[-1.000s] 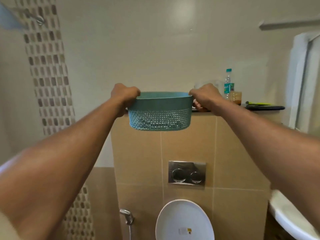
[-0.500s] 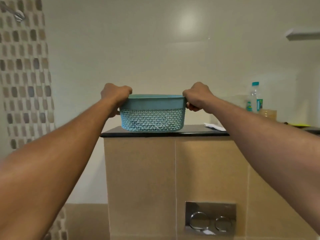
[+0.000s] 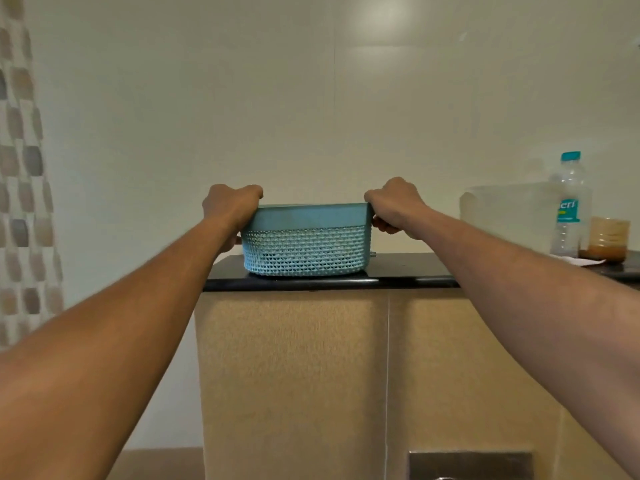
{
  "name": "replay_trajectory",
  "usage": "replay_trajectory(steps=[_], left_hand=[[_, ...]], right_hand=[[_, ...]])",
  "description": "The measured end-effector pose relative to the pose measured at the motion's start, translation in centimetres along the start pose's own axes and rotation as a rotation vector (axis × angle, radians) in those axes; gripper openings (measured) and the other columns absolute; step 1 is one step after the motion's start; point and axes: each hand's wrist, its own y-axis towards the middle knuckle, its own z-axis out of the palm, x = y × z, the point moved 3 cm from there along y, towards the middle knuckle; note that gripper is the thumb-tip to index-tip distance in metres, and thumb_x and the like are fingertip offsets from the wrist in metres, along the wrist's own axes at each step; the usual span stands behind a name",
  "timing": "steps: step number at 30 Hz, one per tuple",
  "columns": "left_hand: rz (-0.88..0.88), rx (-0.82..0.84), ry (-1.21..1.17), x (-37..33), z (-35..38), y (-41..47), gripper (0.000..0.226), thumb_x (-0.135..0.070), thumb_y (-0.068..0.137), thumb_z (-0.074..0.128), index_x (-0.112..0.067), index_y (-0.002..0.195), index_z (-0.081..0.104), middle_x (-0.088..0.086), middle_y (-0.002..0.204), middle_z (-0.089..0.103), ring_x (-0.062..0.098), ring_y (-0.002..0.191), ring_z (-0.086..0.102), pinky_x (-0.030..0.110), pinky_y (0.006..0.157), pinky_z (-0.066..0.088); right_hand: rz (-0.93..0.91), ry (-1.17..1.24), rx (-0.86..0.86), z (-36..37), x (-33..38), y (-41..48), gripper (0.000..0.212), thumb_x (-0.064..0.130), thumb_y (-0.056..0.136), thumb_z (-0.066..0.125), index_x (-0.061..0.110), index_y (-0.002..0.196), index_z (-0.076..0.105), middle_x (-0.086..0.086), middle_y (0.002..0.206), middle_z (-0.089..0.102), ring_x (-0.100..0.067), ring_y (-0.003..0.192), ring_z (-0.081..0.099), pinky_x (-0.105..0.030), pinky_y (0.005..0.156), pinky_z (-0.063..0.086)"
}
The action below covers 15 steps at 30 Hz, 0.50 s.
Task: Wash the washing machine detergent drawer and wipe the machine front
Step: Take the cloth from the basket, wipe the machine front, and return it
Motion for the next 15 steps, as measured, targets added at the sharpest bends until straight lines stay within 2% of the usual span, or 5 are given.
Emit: replay_trajectory(steps=[4, 6, 8, 11, 15], left_hand=[[0.021, -0.104, -0.033, 0.8, 0.1, 0.2, 0.039, -0.051, 0.09, 0.055, -0.013, 0.083, 0.05, 0.003, 0.088, 0.056, 0.024, 0.086, 0.06, 0.043, 0.08, 0.057], [0.07, -0.161, -0.061, 1.5, 0.2, -0.7, 0.052, -0.061, 0.092, 0.05, -0.011, 0.075, 0.049, 0.001, 0.081, 0.053, 0.018, 0.072, 0.051, 0.034, 0.065, 0.047], [0.143, -0.121, -0.088, 2.6, 0.5, -1.2, 0.073, -0.076, 0.084, 0.051, -0.004, 0.095, 0.058, 0.004, 0.092, 0.056, 0.018, 0.078, 0.052, 0.031, 0.063, 0.043], [0.187, 0.035, 0.02, 4.4, 1.0, -2.0, 0.127, -0.092, 0.057, 0.061, -0.007, 0.146, 0.033, 0.01, 0.14, 0.048, 0.025, 0.124, 0.051, 0.047, 0.104, 0.047], [0.305, 0.226, -0.001, 6.2, 1.3, -2.4, 0.113, -0.058, 0.048, 0.094, -0.02, 0.133, 0.03, -0.003, 0.124, 0.056, 0.014, 0.114, 0.059, 0.04, 0.1, 0.053]], right_hand=[[0.001, 0.14, -0.065, 1.5, -1.1, -1.3, 0.053, 0.051, 0.094, 0.042, 0.003, 0.085, 0.063, -0.016, 0.084, 0.071, -0.028, 0.064, 0.065, -0.041, 0.067, 0.058], [-0.019, 0.185, -0.098, 2.5, -2.2, -2.7, 0.083, 0.072, 0.087, 0.036, -0.004, 0.102, 0.065, -0.018, 0.092, 0.071, -0.036, 0.076, 0.069, -0.05, 0.077, 0.058], [-0.077, 0.16, -0.119, 3.3, -3.5, -3.7, 0.1, 0.088, 0.074, 0.031, 0.002, 0.11, 0.067, -0.015, 0.097, 0.07, -0.037, 0.082, 0.068, -0.055, 0.081, 0.057], [-0.172, 0.07, -0.091, 4.4, -4.6, -4.6, 0.106, 0.098, 0.066, 0.034, 0.014, 0.124, 0.062, -0.002, 0.115, 0.068, -0.02, 0.095, 0.066, -0.047, 0.088, 0.054], [-0.238, -0.011, -0.026, 5.1, -4.3, -5.0, 0.091, 0.091, 0.064, 0.055, 0.026, 0.129, 0.058, 0.014, 0.113, 0.064, -0.011, 0.102, 0.062, -0.038, 0.09, 0.053]])
